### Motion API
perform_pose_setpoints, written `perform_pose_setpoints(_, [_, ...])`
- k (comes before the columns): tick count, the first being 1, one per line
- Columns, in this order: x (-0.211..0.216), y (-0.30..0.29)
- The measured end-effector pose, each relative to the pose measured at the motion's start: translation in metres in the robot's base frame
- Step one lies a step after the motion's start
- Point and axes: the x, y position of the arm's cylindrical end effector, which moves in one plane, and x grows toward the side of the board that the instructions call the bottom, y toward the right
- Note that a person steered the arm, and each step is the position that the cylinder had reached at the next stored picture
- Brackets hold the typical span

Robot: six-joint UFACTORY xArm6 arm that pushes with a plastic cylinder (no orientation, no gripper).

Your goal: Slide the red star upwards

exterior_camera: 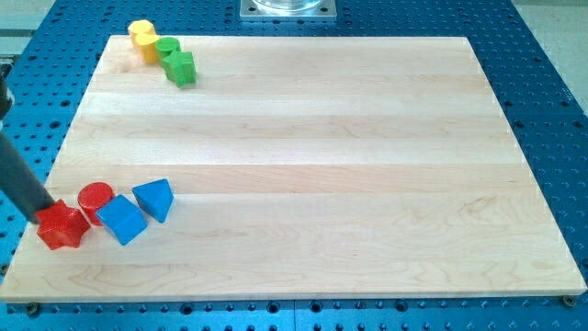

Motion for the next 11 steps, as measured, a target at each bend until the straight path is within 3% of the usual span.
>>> perform_pose_setpoints(1, [0.05,-0.001])
perform_pose_setpoints(2, [0.071,0.018])
perform_pose_setpoints(3, [0.048,0.049])
perform_pose_setpoints(4, [-0.006,0.028])
perform_pose_setpoints(5, [-0.02,0.027])
perform_pose_setpoints(6, [-0.106,0.027])
perform_pose_setpoints(7, [-0.14,0.032])
perform_pose_setpoints(8, [-0.084,0.017])
perform_pose_setpoints(10, [-0.167,-0.001])
perform_pose_setpoints(11, [-0.17,-0.017])
